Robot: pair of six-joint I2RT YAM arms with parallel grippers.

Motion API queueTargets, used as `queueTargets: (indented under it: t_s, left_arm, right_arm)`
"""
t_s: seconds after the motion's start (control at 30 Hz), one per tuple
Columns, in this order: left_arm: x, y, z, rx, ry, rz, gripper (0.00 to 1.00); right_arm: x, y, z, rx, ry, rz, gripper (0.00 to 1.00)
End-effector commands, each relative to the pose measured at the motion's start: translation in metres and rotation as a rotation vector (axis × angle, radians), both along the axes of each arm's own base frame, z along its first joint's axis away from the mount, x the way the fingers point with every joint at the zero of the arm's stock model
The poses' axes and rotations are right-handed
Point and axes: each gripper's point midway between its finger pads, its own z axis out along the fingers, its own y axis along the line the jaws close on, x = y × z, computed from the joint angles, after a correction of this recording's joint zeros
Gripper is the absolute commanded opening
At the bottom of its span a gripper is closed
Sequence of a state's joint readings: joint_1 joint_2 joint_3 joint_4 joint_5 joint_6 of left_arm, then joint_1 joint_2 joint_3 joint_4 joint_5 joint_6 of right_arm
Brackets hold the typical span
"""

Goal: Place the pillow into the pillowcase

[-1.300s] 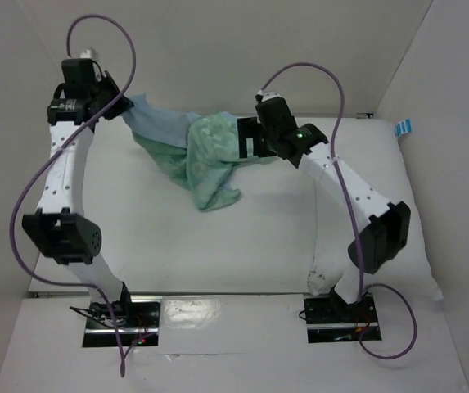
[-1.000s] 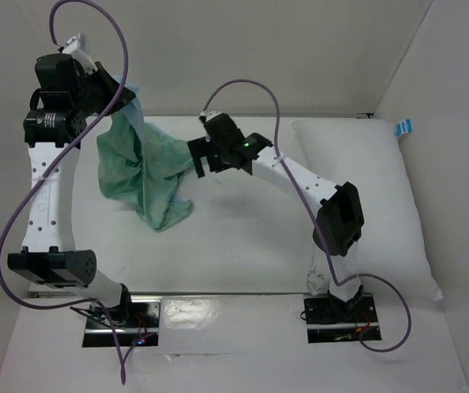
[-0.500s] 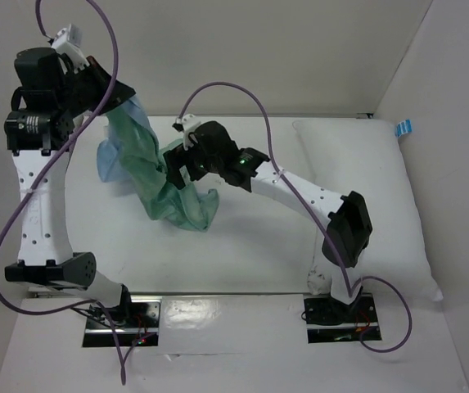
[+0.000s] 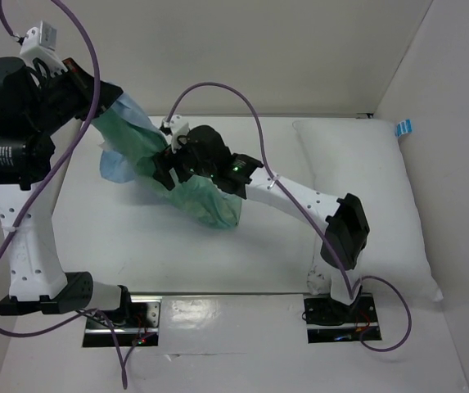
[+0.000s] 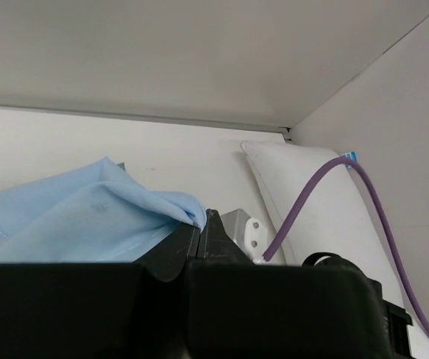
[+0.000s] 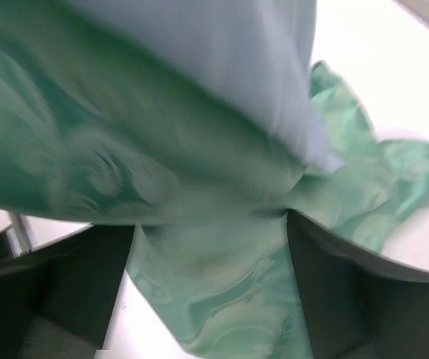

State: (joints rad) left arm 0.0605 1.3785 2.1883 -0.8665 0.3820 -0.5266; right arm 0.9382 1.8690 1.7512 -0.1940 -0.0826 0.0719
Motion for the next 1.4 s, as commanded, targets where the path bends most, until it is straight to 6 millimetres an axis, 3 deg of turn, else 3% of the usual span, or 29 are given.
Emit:
queueTargets:
  t_s: [0.0,0.03,0.07,0.1,0.17,0.27,0.37,0.4,0.43,0.5,0.53,0.6,0.67,0.8,0.87,0.97,1.0,1.07,1.1,1.27,1.3,1.33,1.37]
  left_arm:
    - [0.000,0.001,0.007,0.017,-0.037,-0.005,0.00]
    - [0.000,0.001,0.007,0.009,-0.033,-0.004,0.00]
    - [0.000,0.002,0.007,0.010,-0.033,0.005,0.00]
    - [-0.003,0.005,0.009,0.010,-0.042,0.014,0.00]
    - [-0.002,0.011,0.007,0.012,-0.033,0.043,0.00]
    - [-0.001,0.018,0.010,0.007,-0.039,0.077,0.00]
    - [-0.006,0.020,0.025,0.010,-0.085,0.087,0.00]
    - [-0.002,0.020,0.030,-0.009,-0.094,0.084,0.00]
    - [-0.003,0.017,0.034,-0.021,-0.105,0.066,0.00]
    - [-0.004,0.003,0.040,-0.066,-0.117,-0.012,0.00]
    - [0.002,-0.001,0.038,-0.085,-0.107,-0.042,0.00]
    - [0.003,-0.011,0.048,-0.112,-0.150,-0.103,0.00]
    - [0.001,-0.020,0.052,-0.149,-0.154,-0.166,0.00]
    - [0.009,-0.019,0.050,-0.175,-0.142,-0.188,0.00]
    - [0.011,-0.020,0.047,-0.176,-0.135,-0.199,0.00]
    - [0.006,-0.016,0.050,-0.172,-0.151,-0.181,0.00]
    - [0.007,-0.013,0.050,-0.161,-0.157,-0.170,0.00]
    - [0.005,-0.008,0.053,-0.150,-0.173,-0.149,0.00]
    - [0.004,-0.004,0.058,-0.146,-0.189,-0.129,0.00]
    - [0.002,0.021,0.077,-0.121,-0.249,-0.029,0.00]
    - [0.005,0.024,0.077,-0.143,-0.240,-0.019,0.00]
    - [0.005,0.028,0.081,-0.147,-0.255,-0.012,0.00]
    - [0.004,0.027,0.093,-0.148,-0.303,-0.019,0.00]
  right_arm:
    - [0.015,0.010,0.067,0.150,-0.136,-0.045,0.77]
    - [0.014,0.014,0.073,0.164,-0.142,-0.030,0.63]
    - [0.014,0.013,0.090,0.184,-0.156,-0.030,0.10]
    - [0.019,0.009,0.094,0.187,-0.167,-0.066,0.00]
    - [0.017,-0.004,0.111,0.206,-0.187,-0.102,0.00]
    - [0.011,-0.050,0.150,0.224,-0.268,-0.195,0.00]
    - [-0.002,-0.105,0.195,0.239,-0.342,-0.310,0.00]
    - [-0.004,-0.137,0.215,0.238,-0.385,-0.384,0.00]
    - [-0.007,-0.150,0.224,0.236,-0.404,-0.412,0.00]
    - [-0.014,-0.172,0.243,0.234,-0.452,-0.450,0.00]
    - [-0.023,-0.187,0.265,0.269,-0.479,-0.464,0.00]
    - [-0.029,-0.199,0.279,0.286,-0.496,-0.482,0.00]
    - [-0.030,-0.206,0.278,0.261,-0.505,-0.493,0.00]
    - [-0.033,-0.209,0.276,0.240,-0.505,-0.490,0.00]
    - [-0.025,-0.202,0.261,0.200,-0.502,-0.495,0.00]
    - [0.012,-0.193,0.244,0.138,-0.517,-0.520,0.00]
    - [0.027,-0.177,0.236,0.122,-0.512,-0.485,0.00]
    - [0.052,-0.169,0.230,0.132,-0.493,-0.482,0.00]
    - [0.067,-0.155,0.227,0.143,-0.487,-0.468,0.00]
    - [0.084,-0.104,0.233,0.233,-0.458,-0.302,0.00]
    - [0.081,-0.100,0.248,0.283,-0.459,-0.287,0.00]
    - [0.080,-0.084,0.239,0.285,-0.438,-0.249,0.00]
    - [0.080,-0.083,0.242,0.302,-0.434,-0.250,0.00]
